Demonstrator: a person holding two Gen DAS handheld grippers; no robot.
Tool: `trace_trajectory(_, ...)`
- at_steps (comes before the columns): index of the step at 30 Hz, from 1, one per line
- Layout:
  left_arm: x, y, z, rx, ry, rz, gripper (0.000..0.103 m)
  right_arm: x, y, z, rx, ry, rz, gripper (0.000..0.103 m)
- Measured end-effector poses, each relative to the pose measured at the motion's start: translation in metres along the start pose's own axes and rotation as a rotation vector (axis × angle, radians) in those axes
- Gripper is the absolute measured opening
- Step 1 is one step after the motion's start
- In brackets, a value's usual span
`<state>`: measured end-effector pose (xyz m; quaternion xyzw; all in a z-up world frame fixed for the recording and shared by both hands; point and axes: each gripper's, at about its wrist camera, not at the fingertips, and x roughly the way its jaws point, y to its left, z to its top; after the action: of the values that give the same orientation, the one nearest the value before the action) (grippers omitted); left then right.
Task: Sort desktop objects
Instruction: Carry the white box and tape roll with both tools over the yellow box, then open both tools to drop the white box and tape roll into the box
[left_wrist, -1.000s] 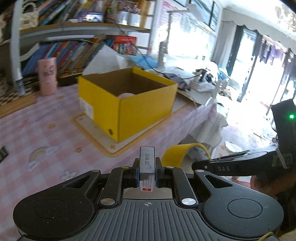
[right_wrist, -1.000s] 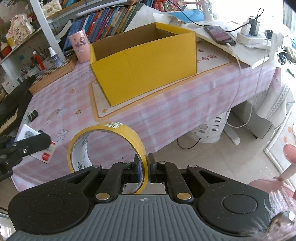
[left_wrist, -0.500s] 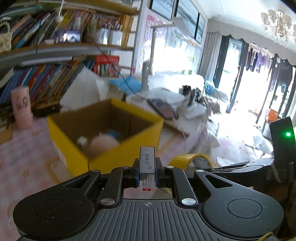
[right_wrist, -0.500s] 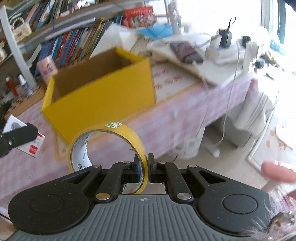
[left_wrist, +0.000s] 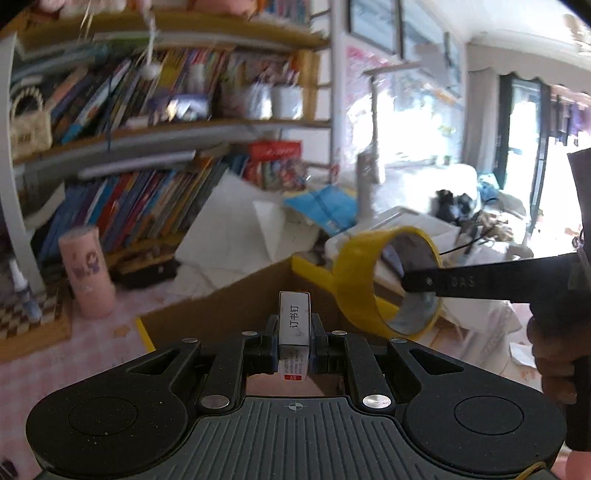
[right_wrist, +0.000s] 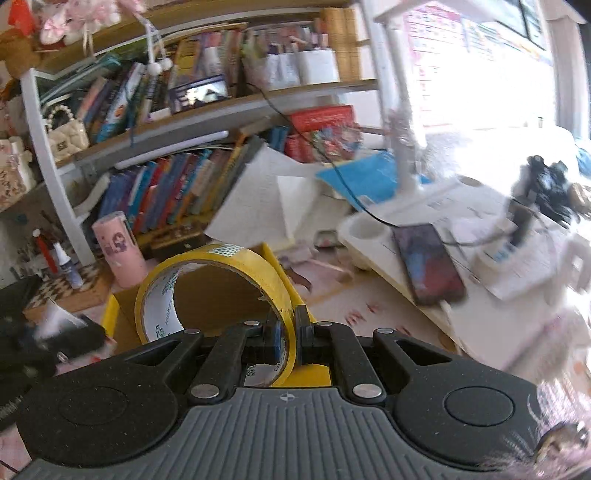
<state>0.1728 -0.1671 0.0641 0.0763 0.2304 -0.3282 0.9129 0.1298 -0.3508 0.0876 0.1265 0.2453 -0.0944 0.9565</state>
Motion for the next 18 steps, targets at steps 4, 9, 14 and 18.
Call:
trace_trajectory(4,0.013,-0.001,0.001,-0.02,0.012,0.043,0.014,0.033,0.005,0.013,-0.054,0.04,0.058,0.007)
trace_trajectory(9,0.041,0.0,-0.004,-0.006,0.092,0.103,0.014,0.078,0.018,0.021,-0.157,0.114,0.124,0.007)
trace_trajectory(14,0.067,0.002,-0.016,0.008,0.207,0.146,0.014,0.127,0.035,0.026,-0.26,0.22,0.172,0.009)
trace_trajectory(18,0.075,0.003,-0.018,0.001,0.234,0.171,0.018,0.153,0.048,0.025,-0.341,0.27,0.173,0.01)
